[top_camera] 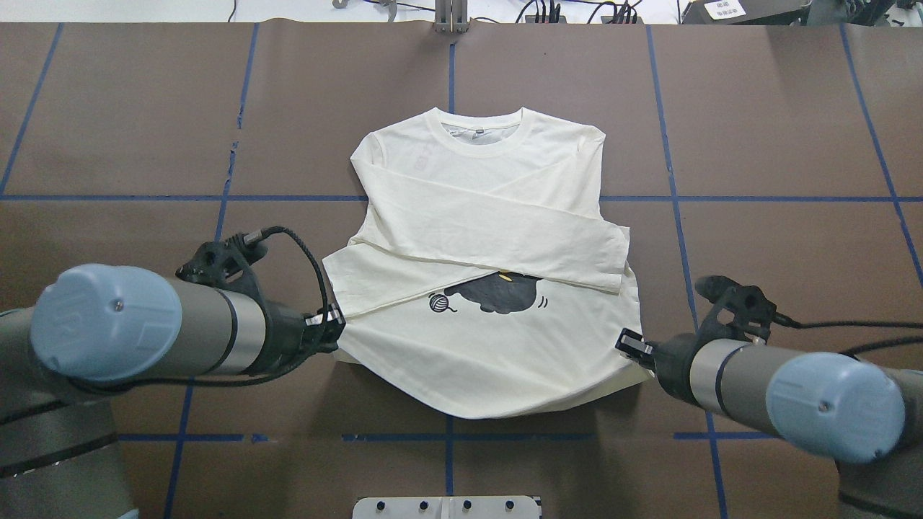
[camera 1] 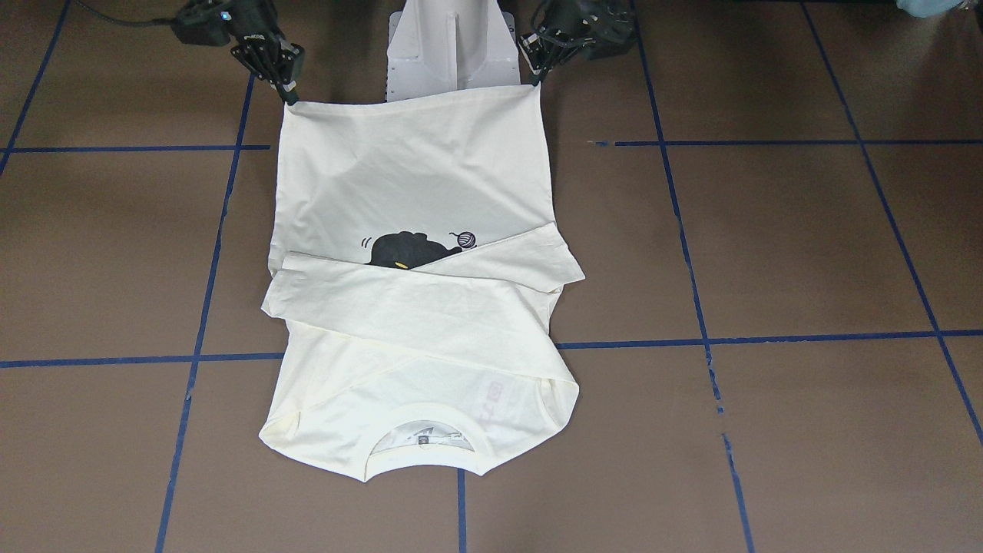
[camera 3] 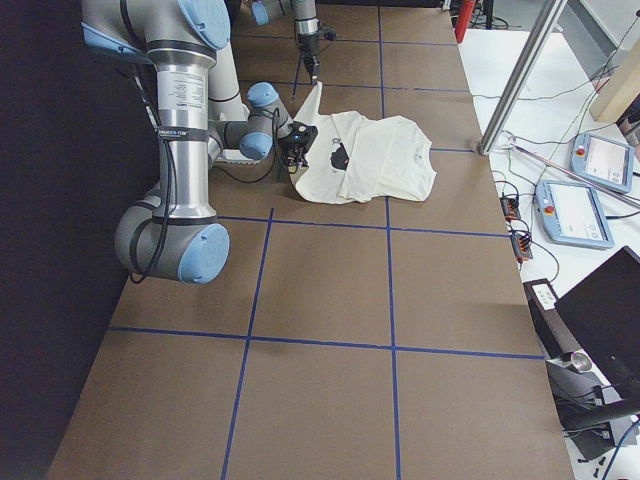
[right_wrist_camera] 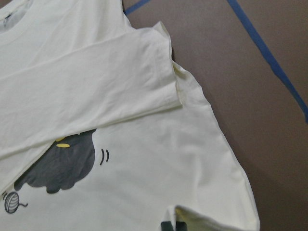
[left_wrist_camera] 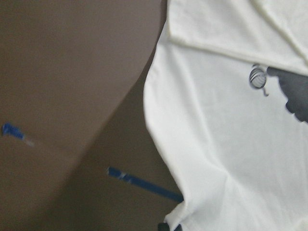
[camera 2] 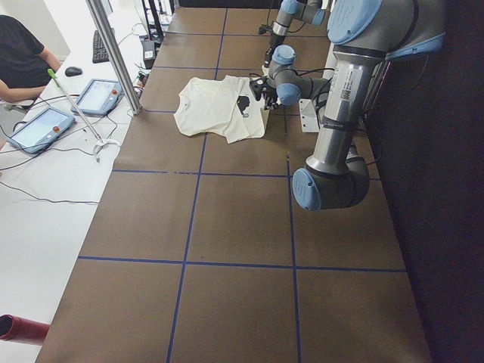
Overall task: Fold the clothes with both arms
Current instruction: 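Fold the hem with both grippers toward the collar and release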
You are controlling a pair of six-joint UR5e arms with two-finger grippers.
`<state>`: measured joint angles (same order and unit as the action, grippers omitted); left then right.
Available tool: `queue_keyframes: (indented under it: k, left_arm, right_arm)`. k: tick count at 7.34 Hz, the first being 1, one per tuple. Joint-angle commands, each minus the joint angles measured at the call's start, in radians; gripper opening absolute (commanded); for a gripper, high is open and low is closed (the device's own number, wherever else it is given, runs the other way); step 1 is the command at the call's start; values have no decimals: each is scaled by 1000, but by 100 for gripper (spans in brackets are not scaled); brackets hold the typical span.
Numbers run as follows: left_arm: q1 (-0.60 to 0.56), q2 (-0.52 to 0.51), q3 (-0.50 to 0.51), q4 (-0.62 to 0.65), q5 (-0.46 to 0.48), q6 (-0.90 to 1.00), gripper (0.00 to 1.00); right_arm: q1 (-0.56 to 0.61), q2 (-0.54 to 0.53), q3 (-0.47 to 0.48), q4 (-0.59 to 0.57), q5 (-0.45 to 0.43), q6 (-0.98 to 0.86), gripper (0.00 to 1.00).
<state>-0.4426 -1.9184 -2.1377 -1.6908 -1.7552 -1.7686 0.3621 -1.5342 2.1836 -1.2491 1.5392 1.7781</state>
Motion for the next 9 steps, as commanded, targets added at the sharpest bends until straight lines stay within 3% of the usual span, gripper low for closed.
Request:
queue_keyframes:
  k: [1,2,3,5,7,9]
  left_arm:
    - [-134,-98,169,-10,-1,80,0]
    - [-178,-161,252,-13,-1,83,0]
    - [-195,-221,356,-38,-1,107,0]
    - [-228,-255,590,-264,2,129,0]
    - [-249,-333,726,-316,6,170,0]
    - [-257,-366,823,-390,10,208,0]
  right_arm:
    - [266,196,-234,-25,221,-170,0]
    - [331,335,-360,-94,258,-216,0]
    - [372,408,-458,-134,257,-265,0]
    - [444,469,-592,-131,257,-385,0]
    - [451,566,-771,-107,249,-405,0]
    - [462,566,-841,-23,248,-416,0]
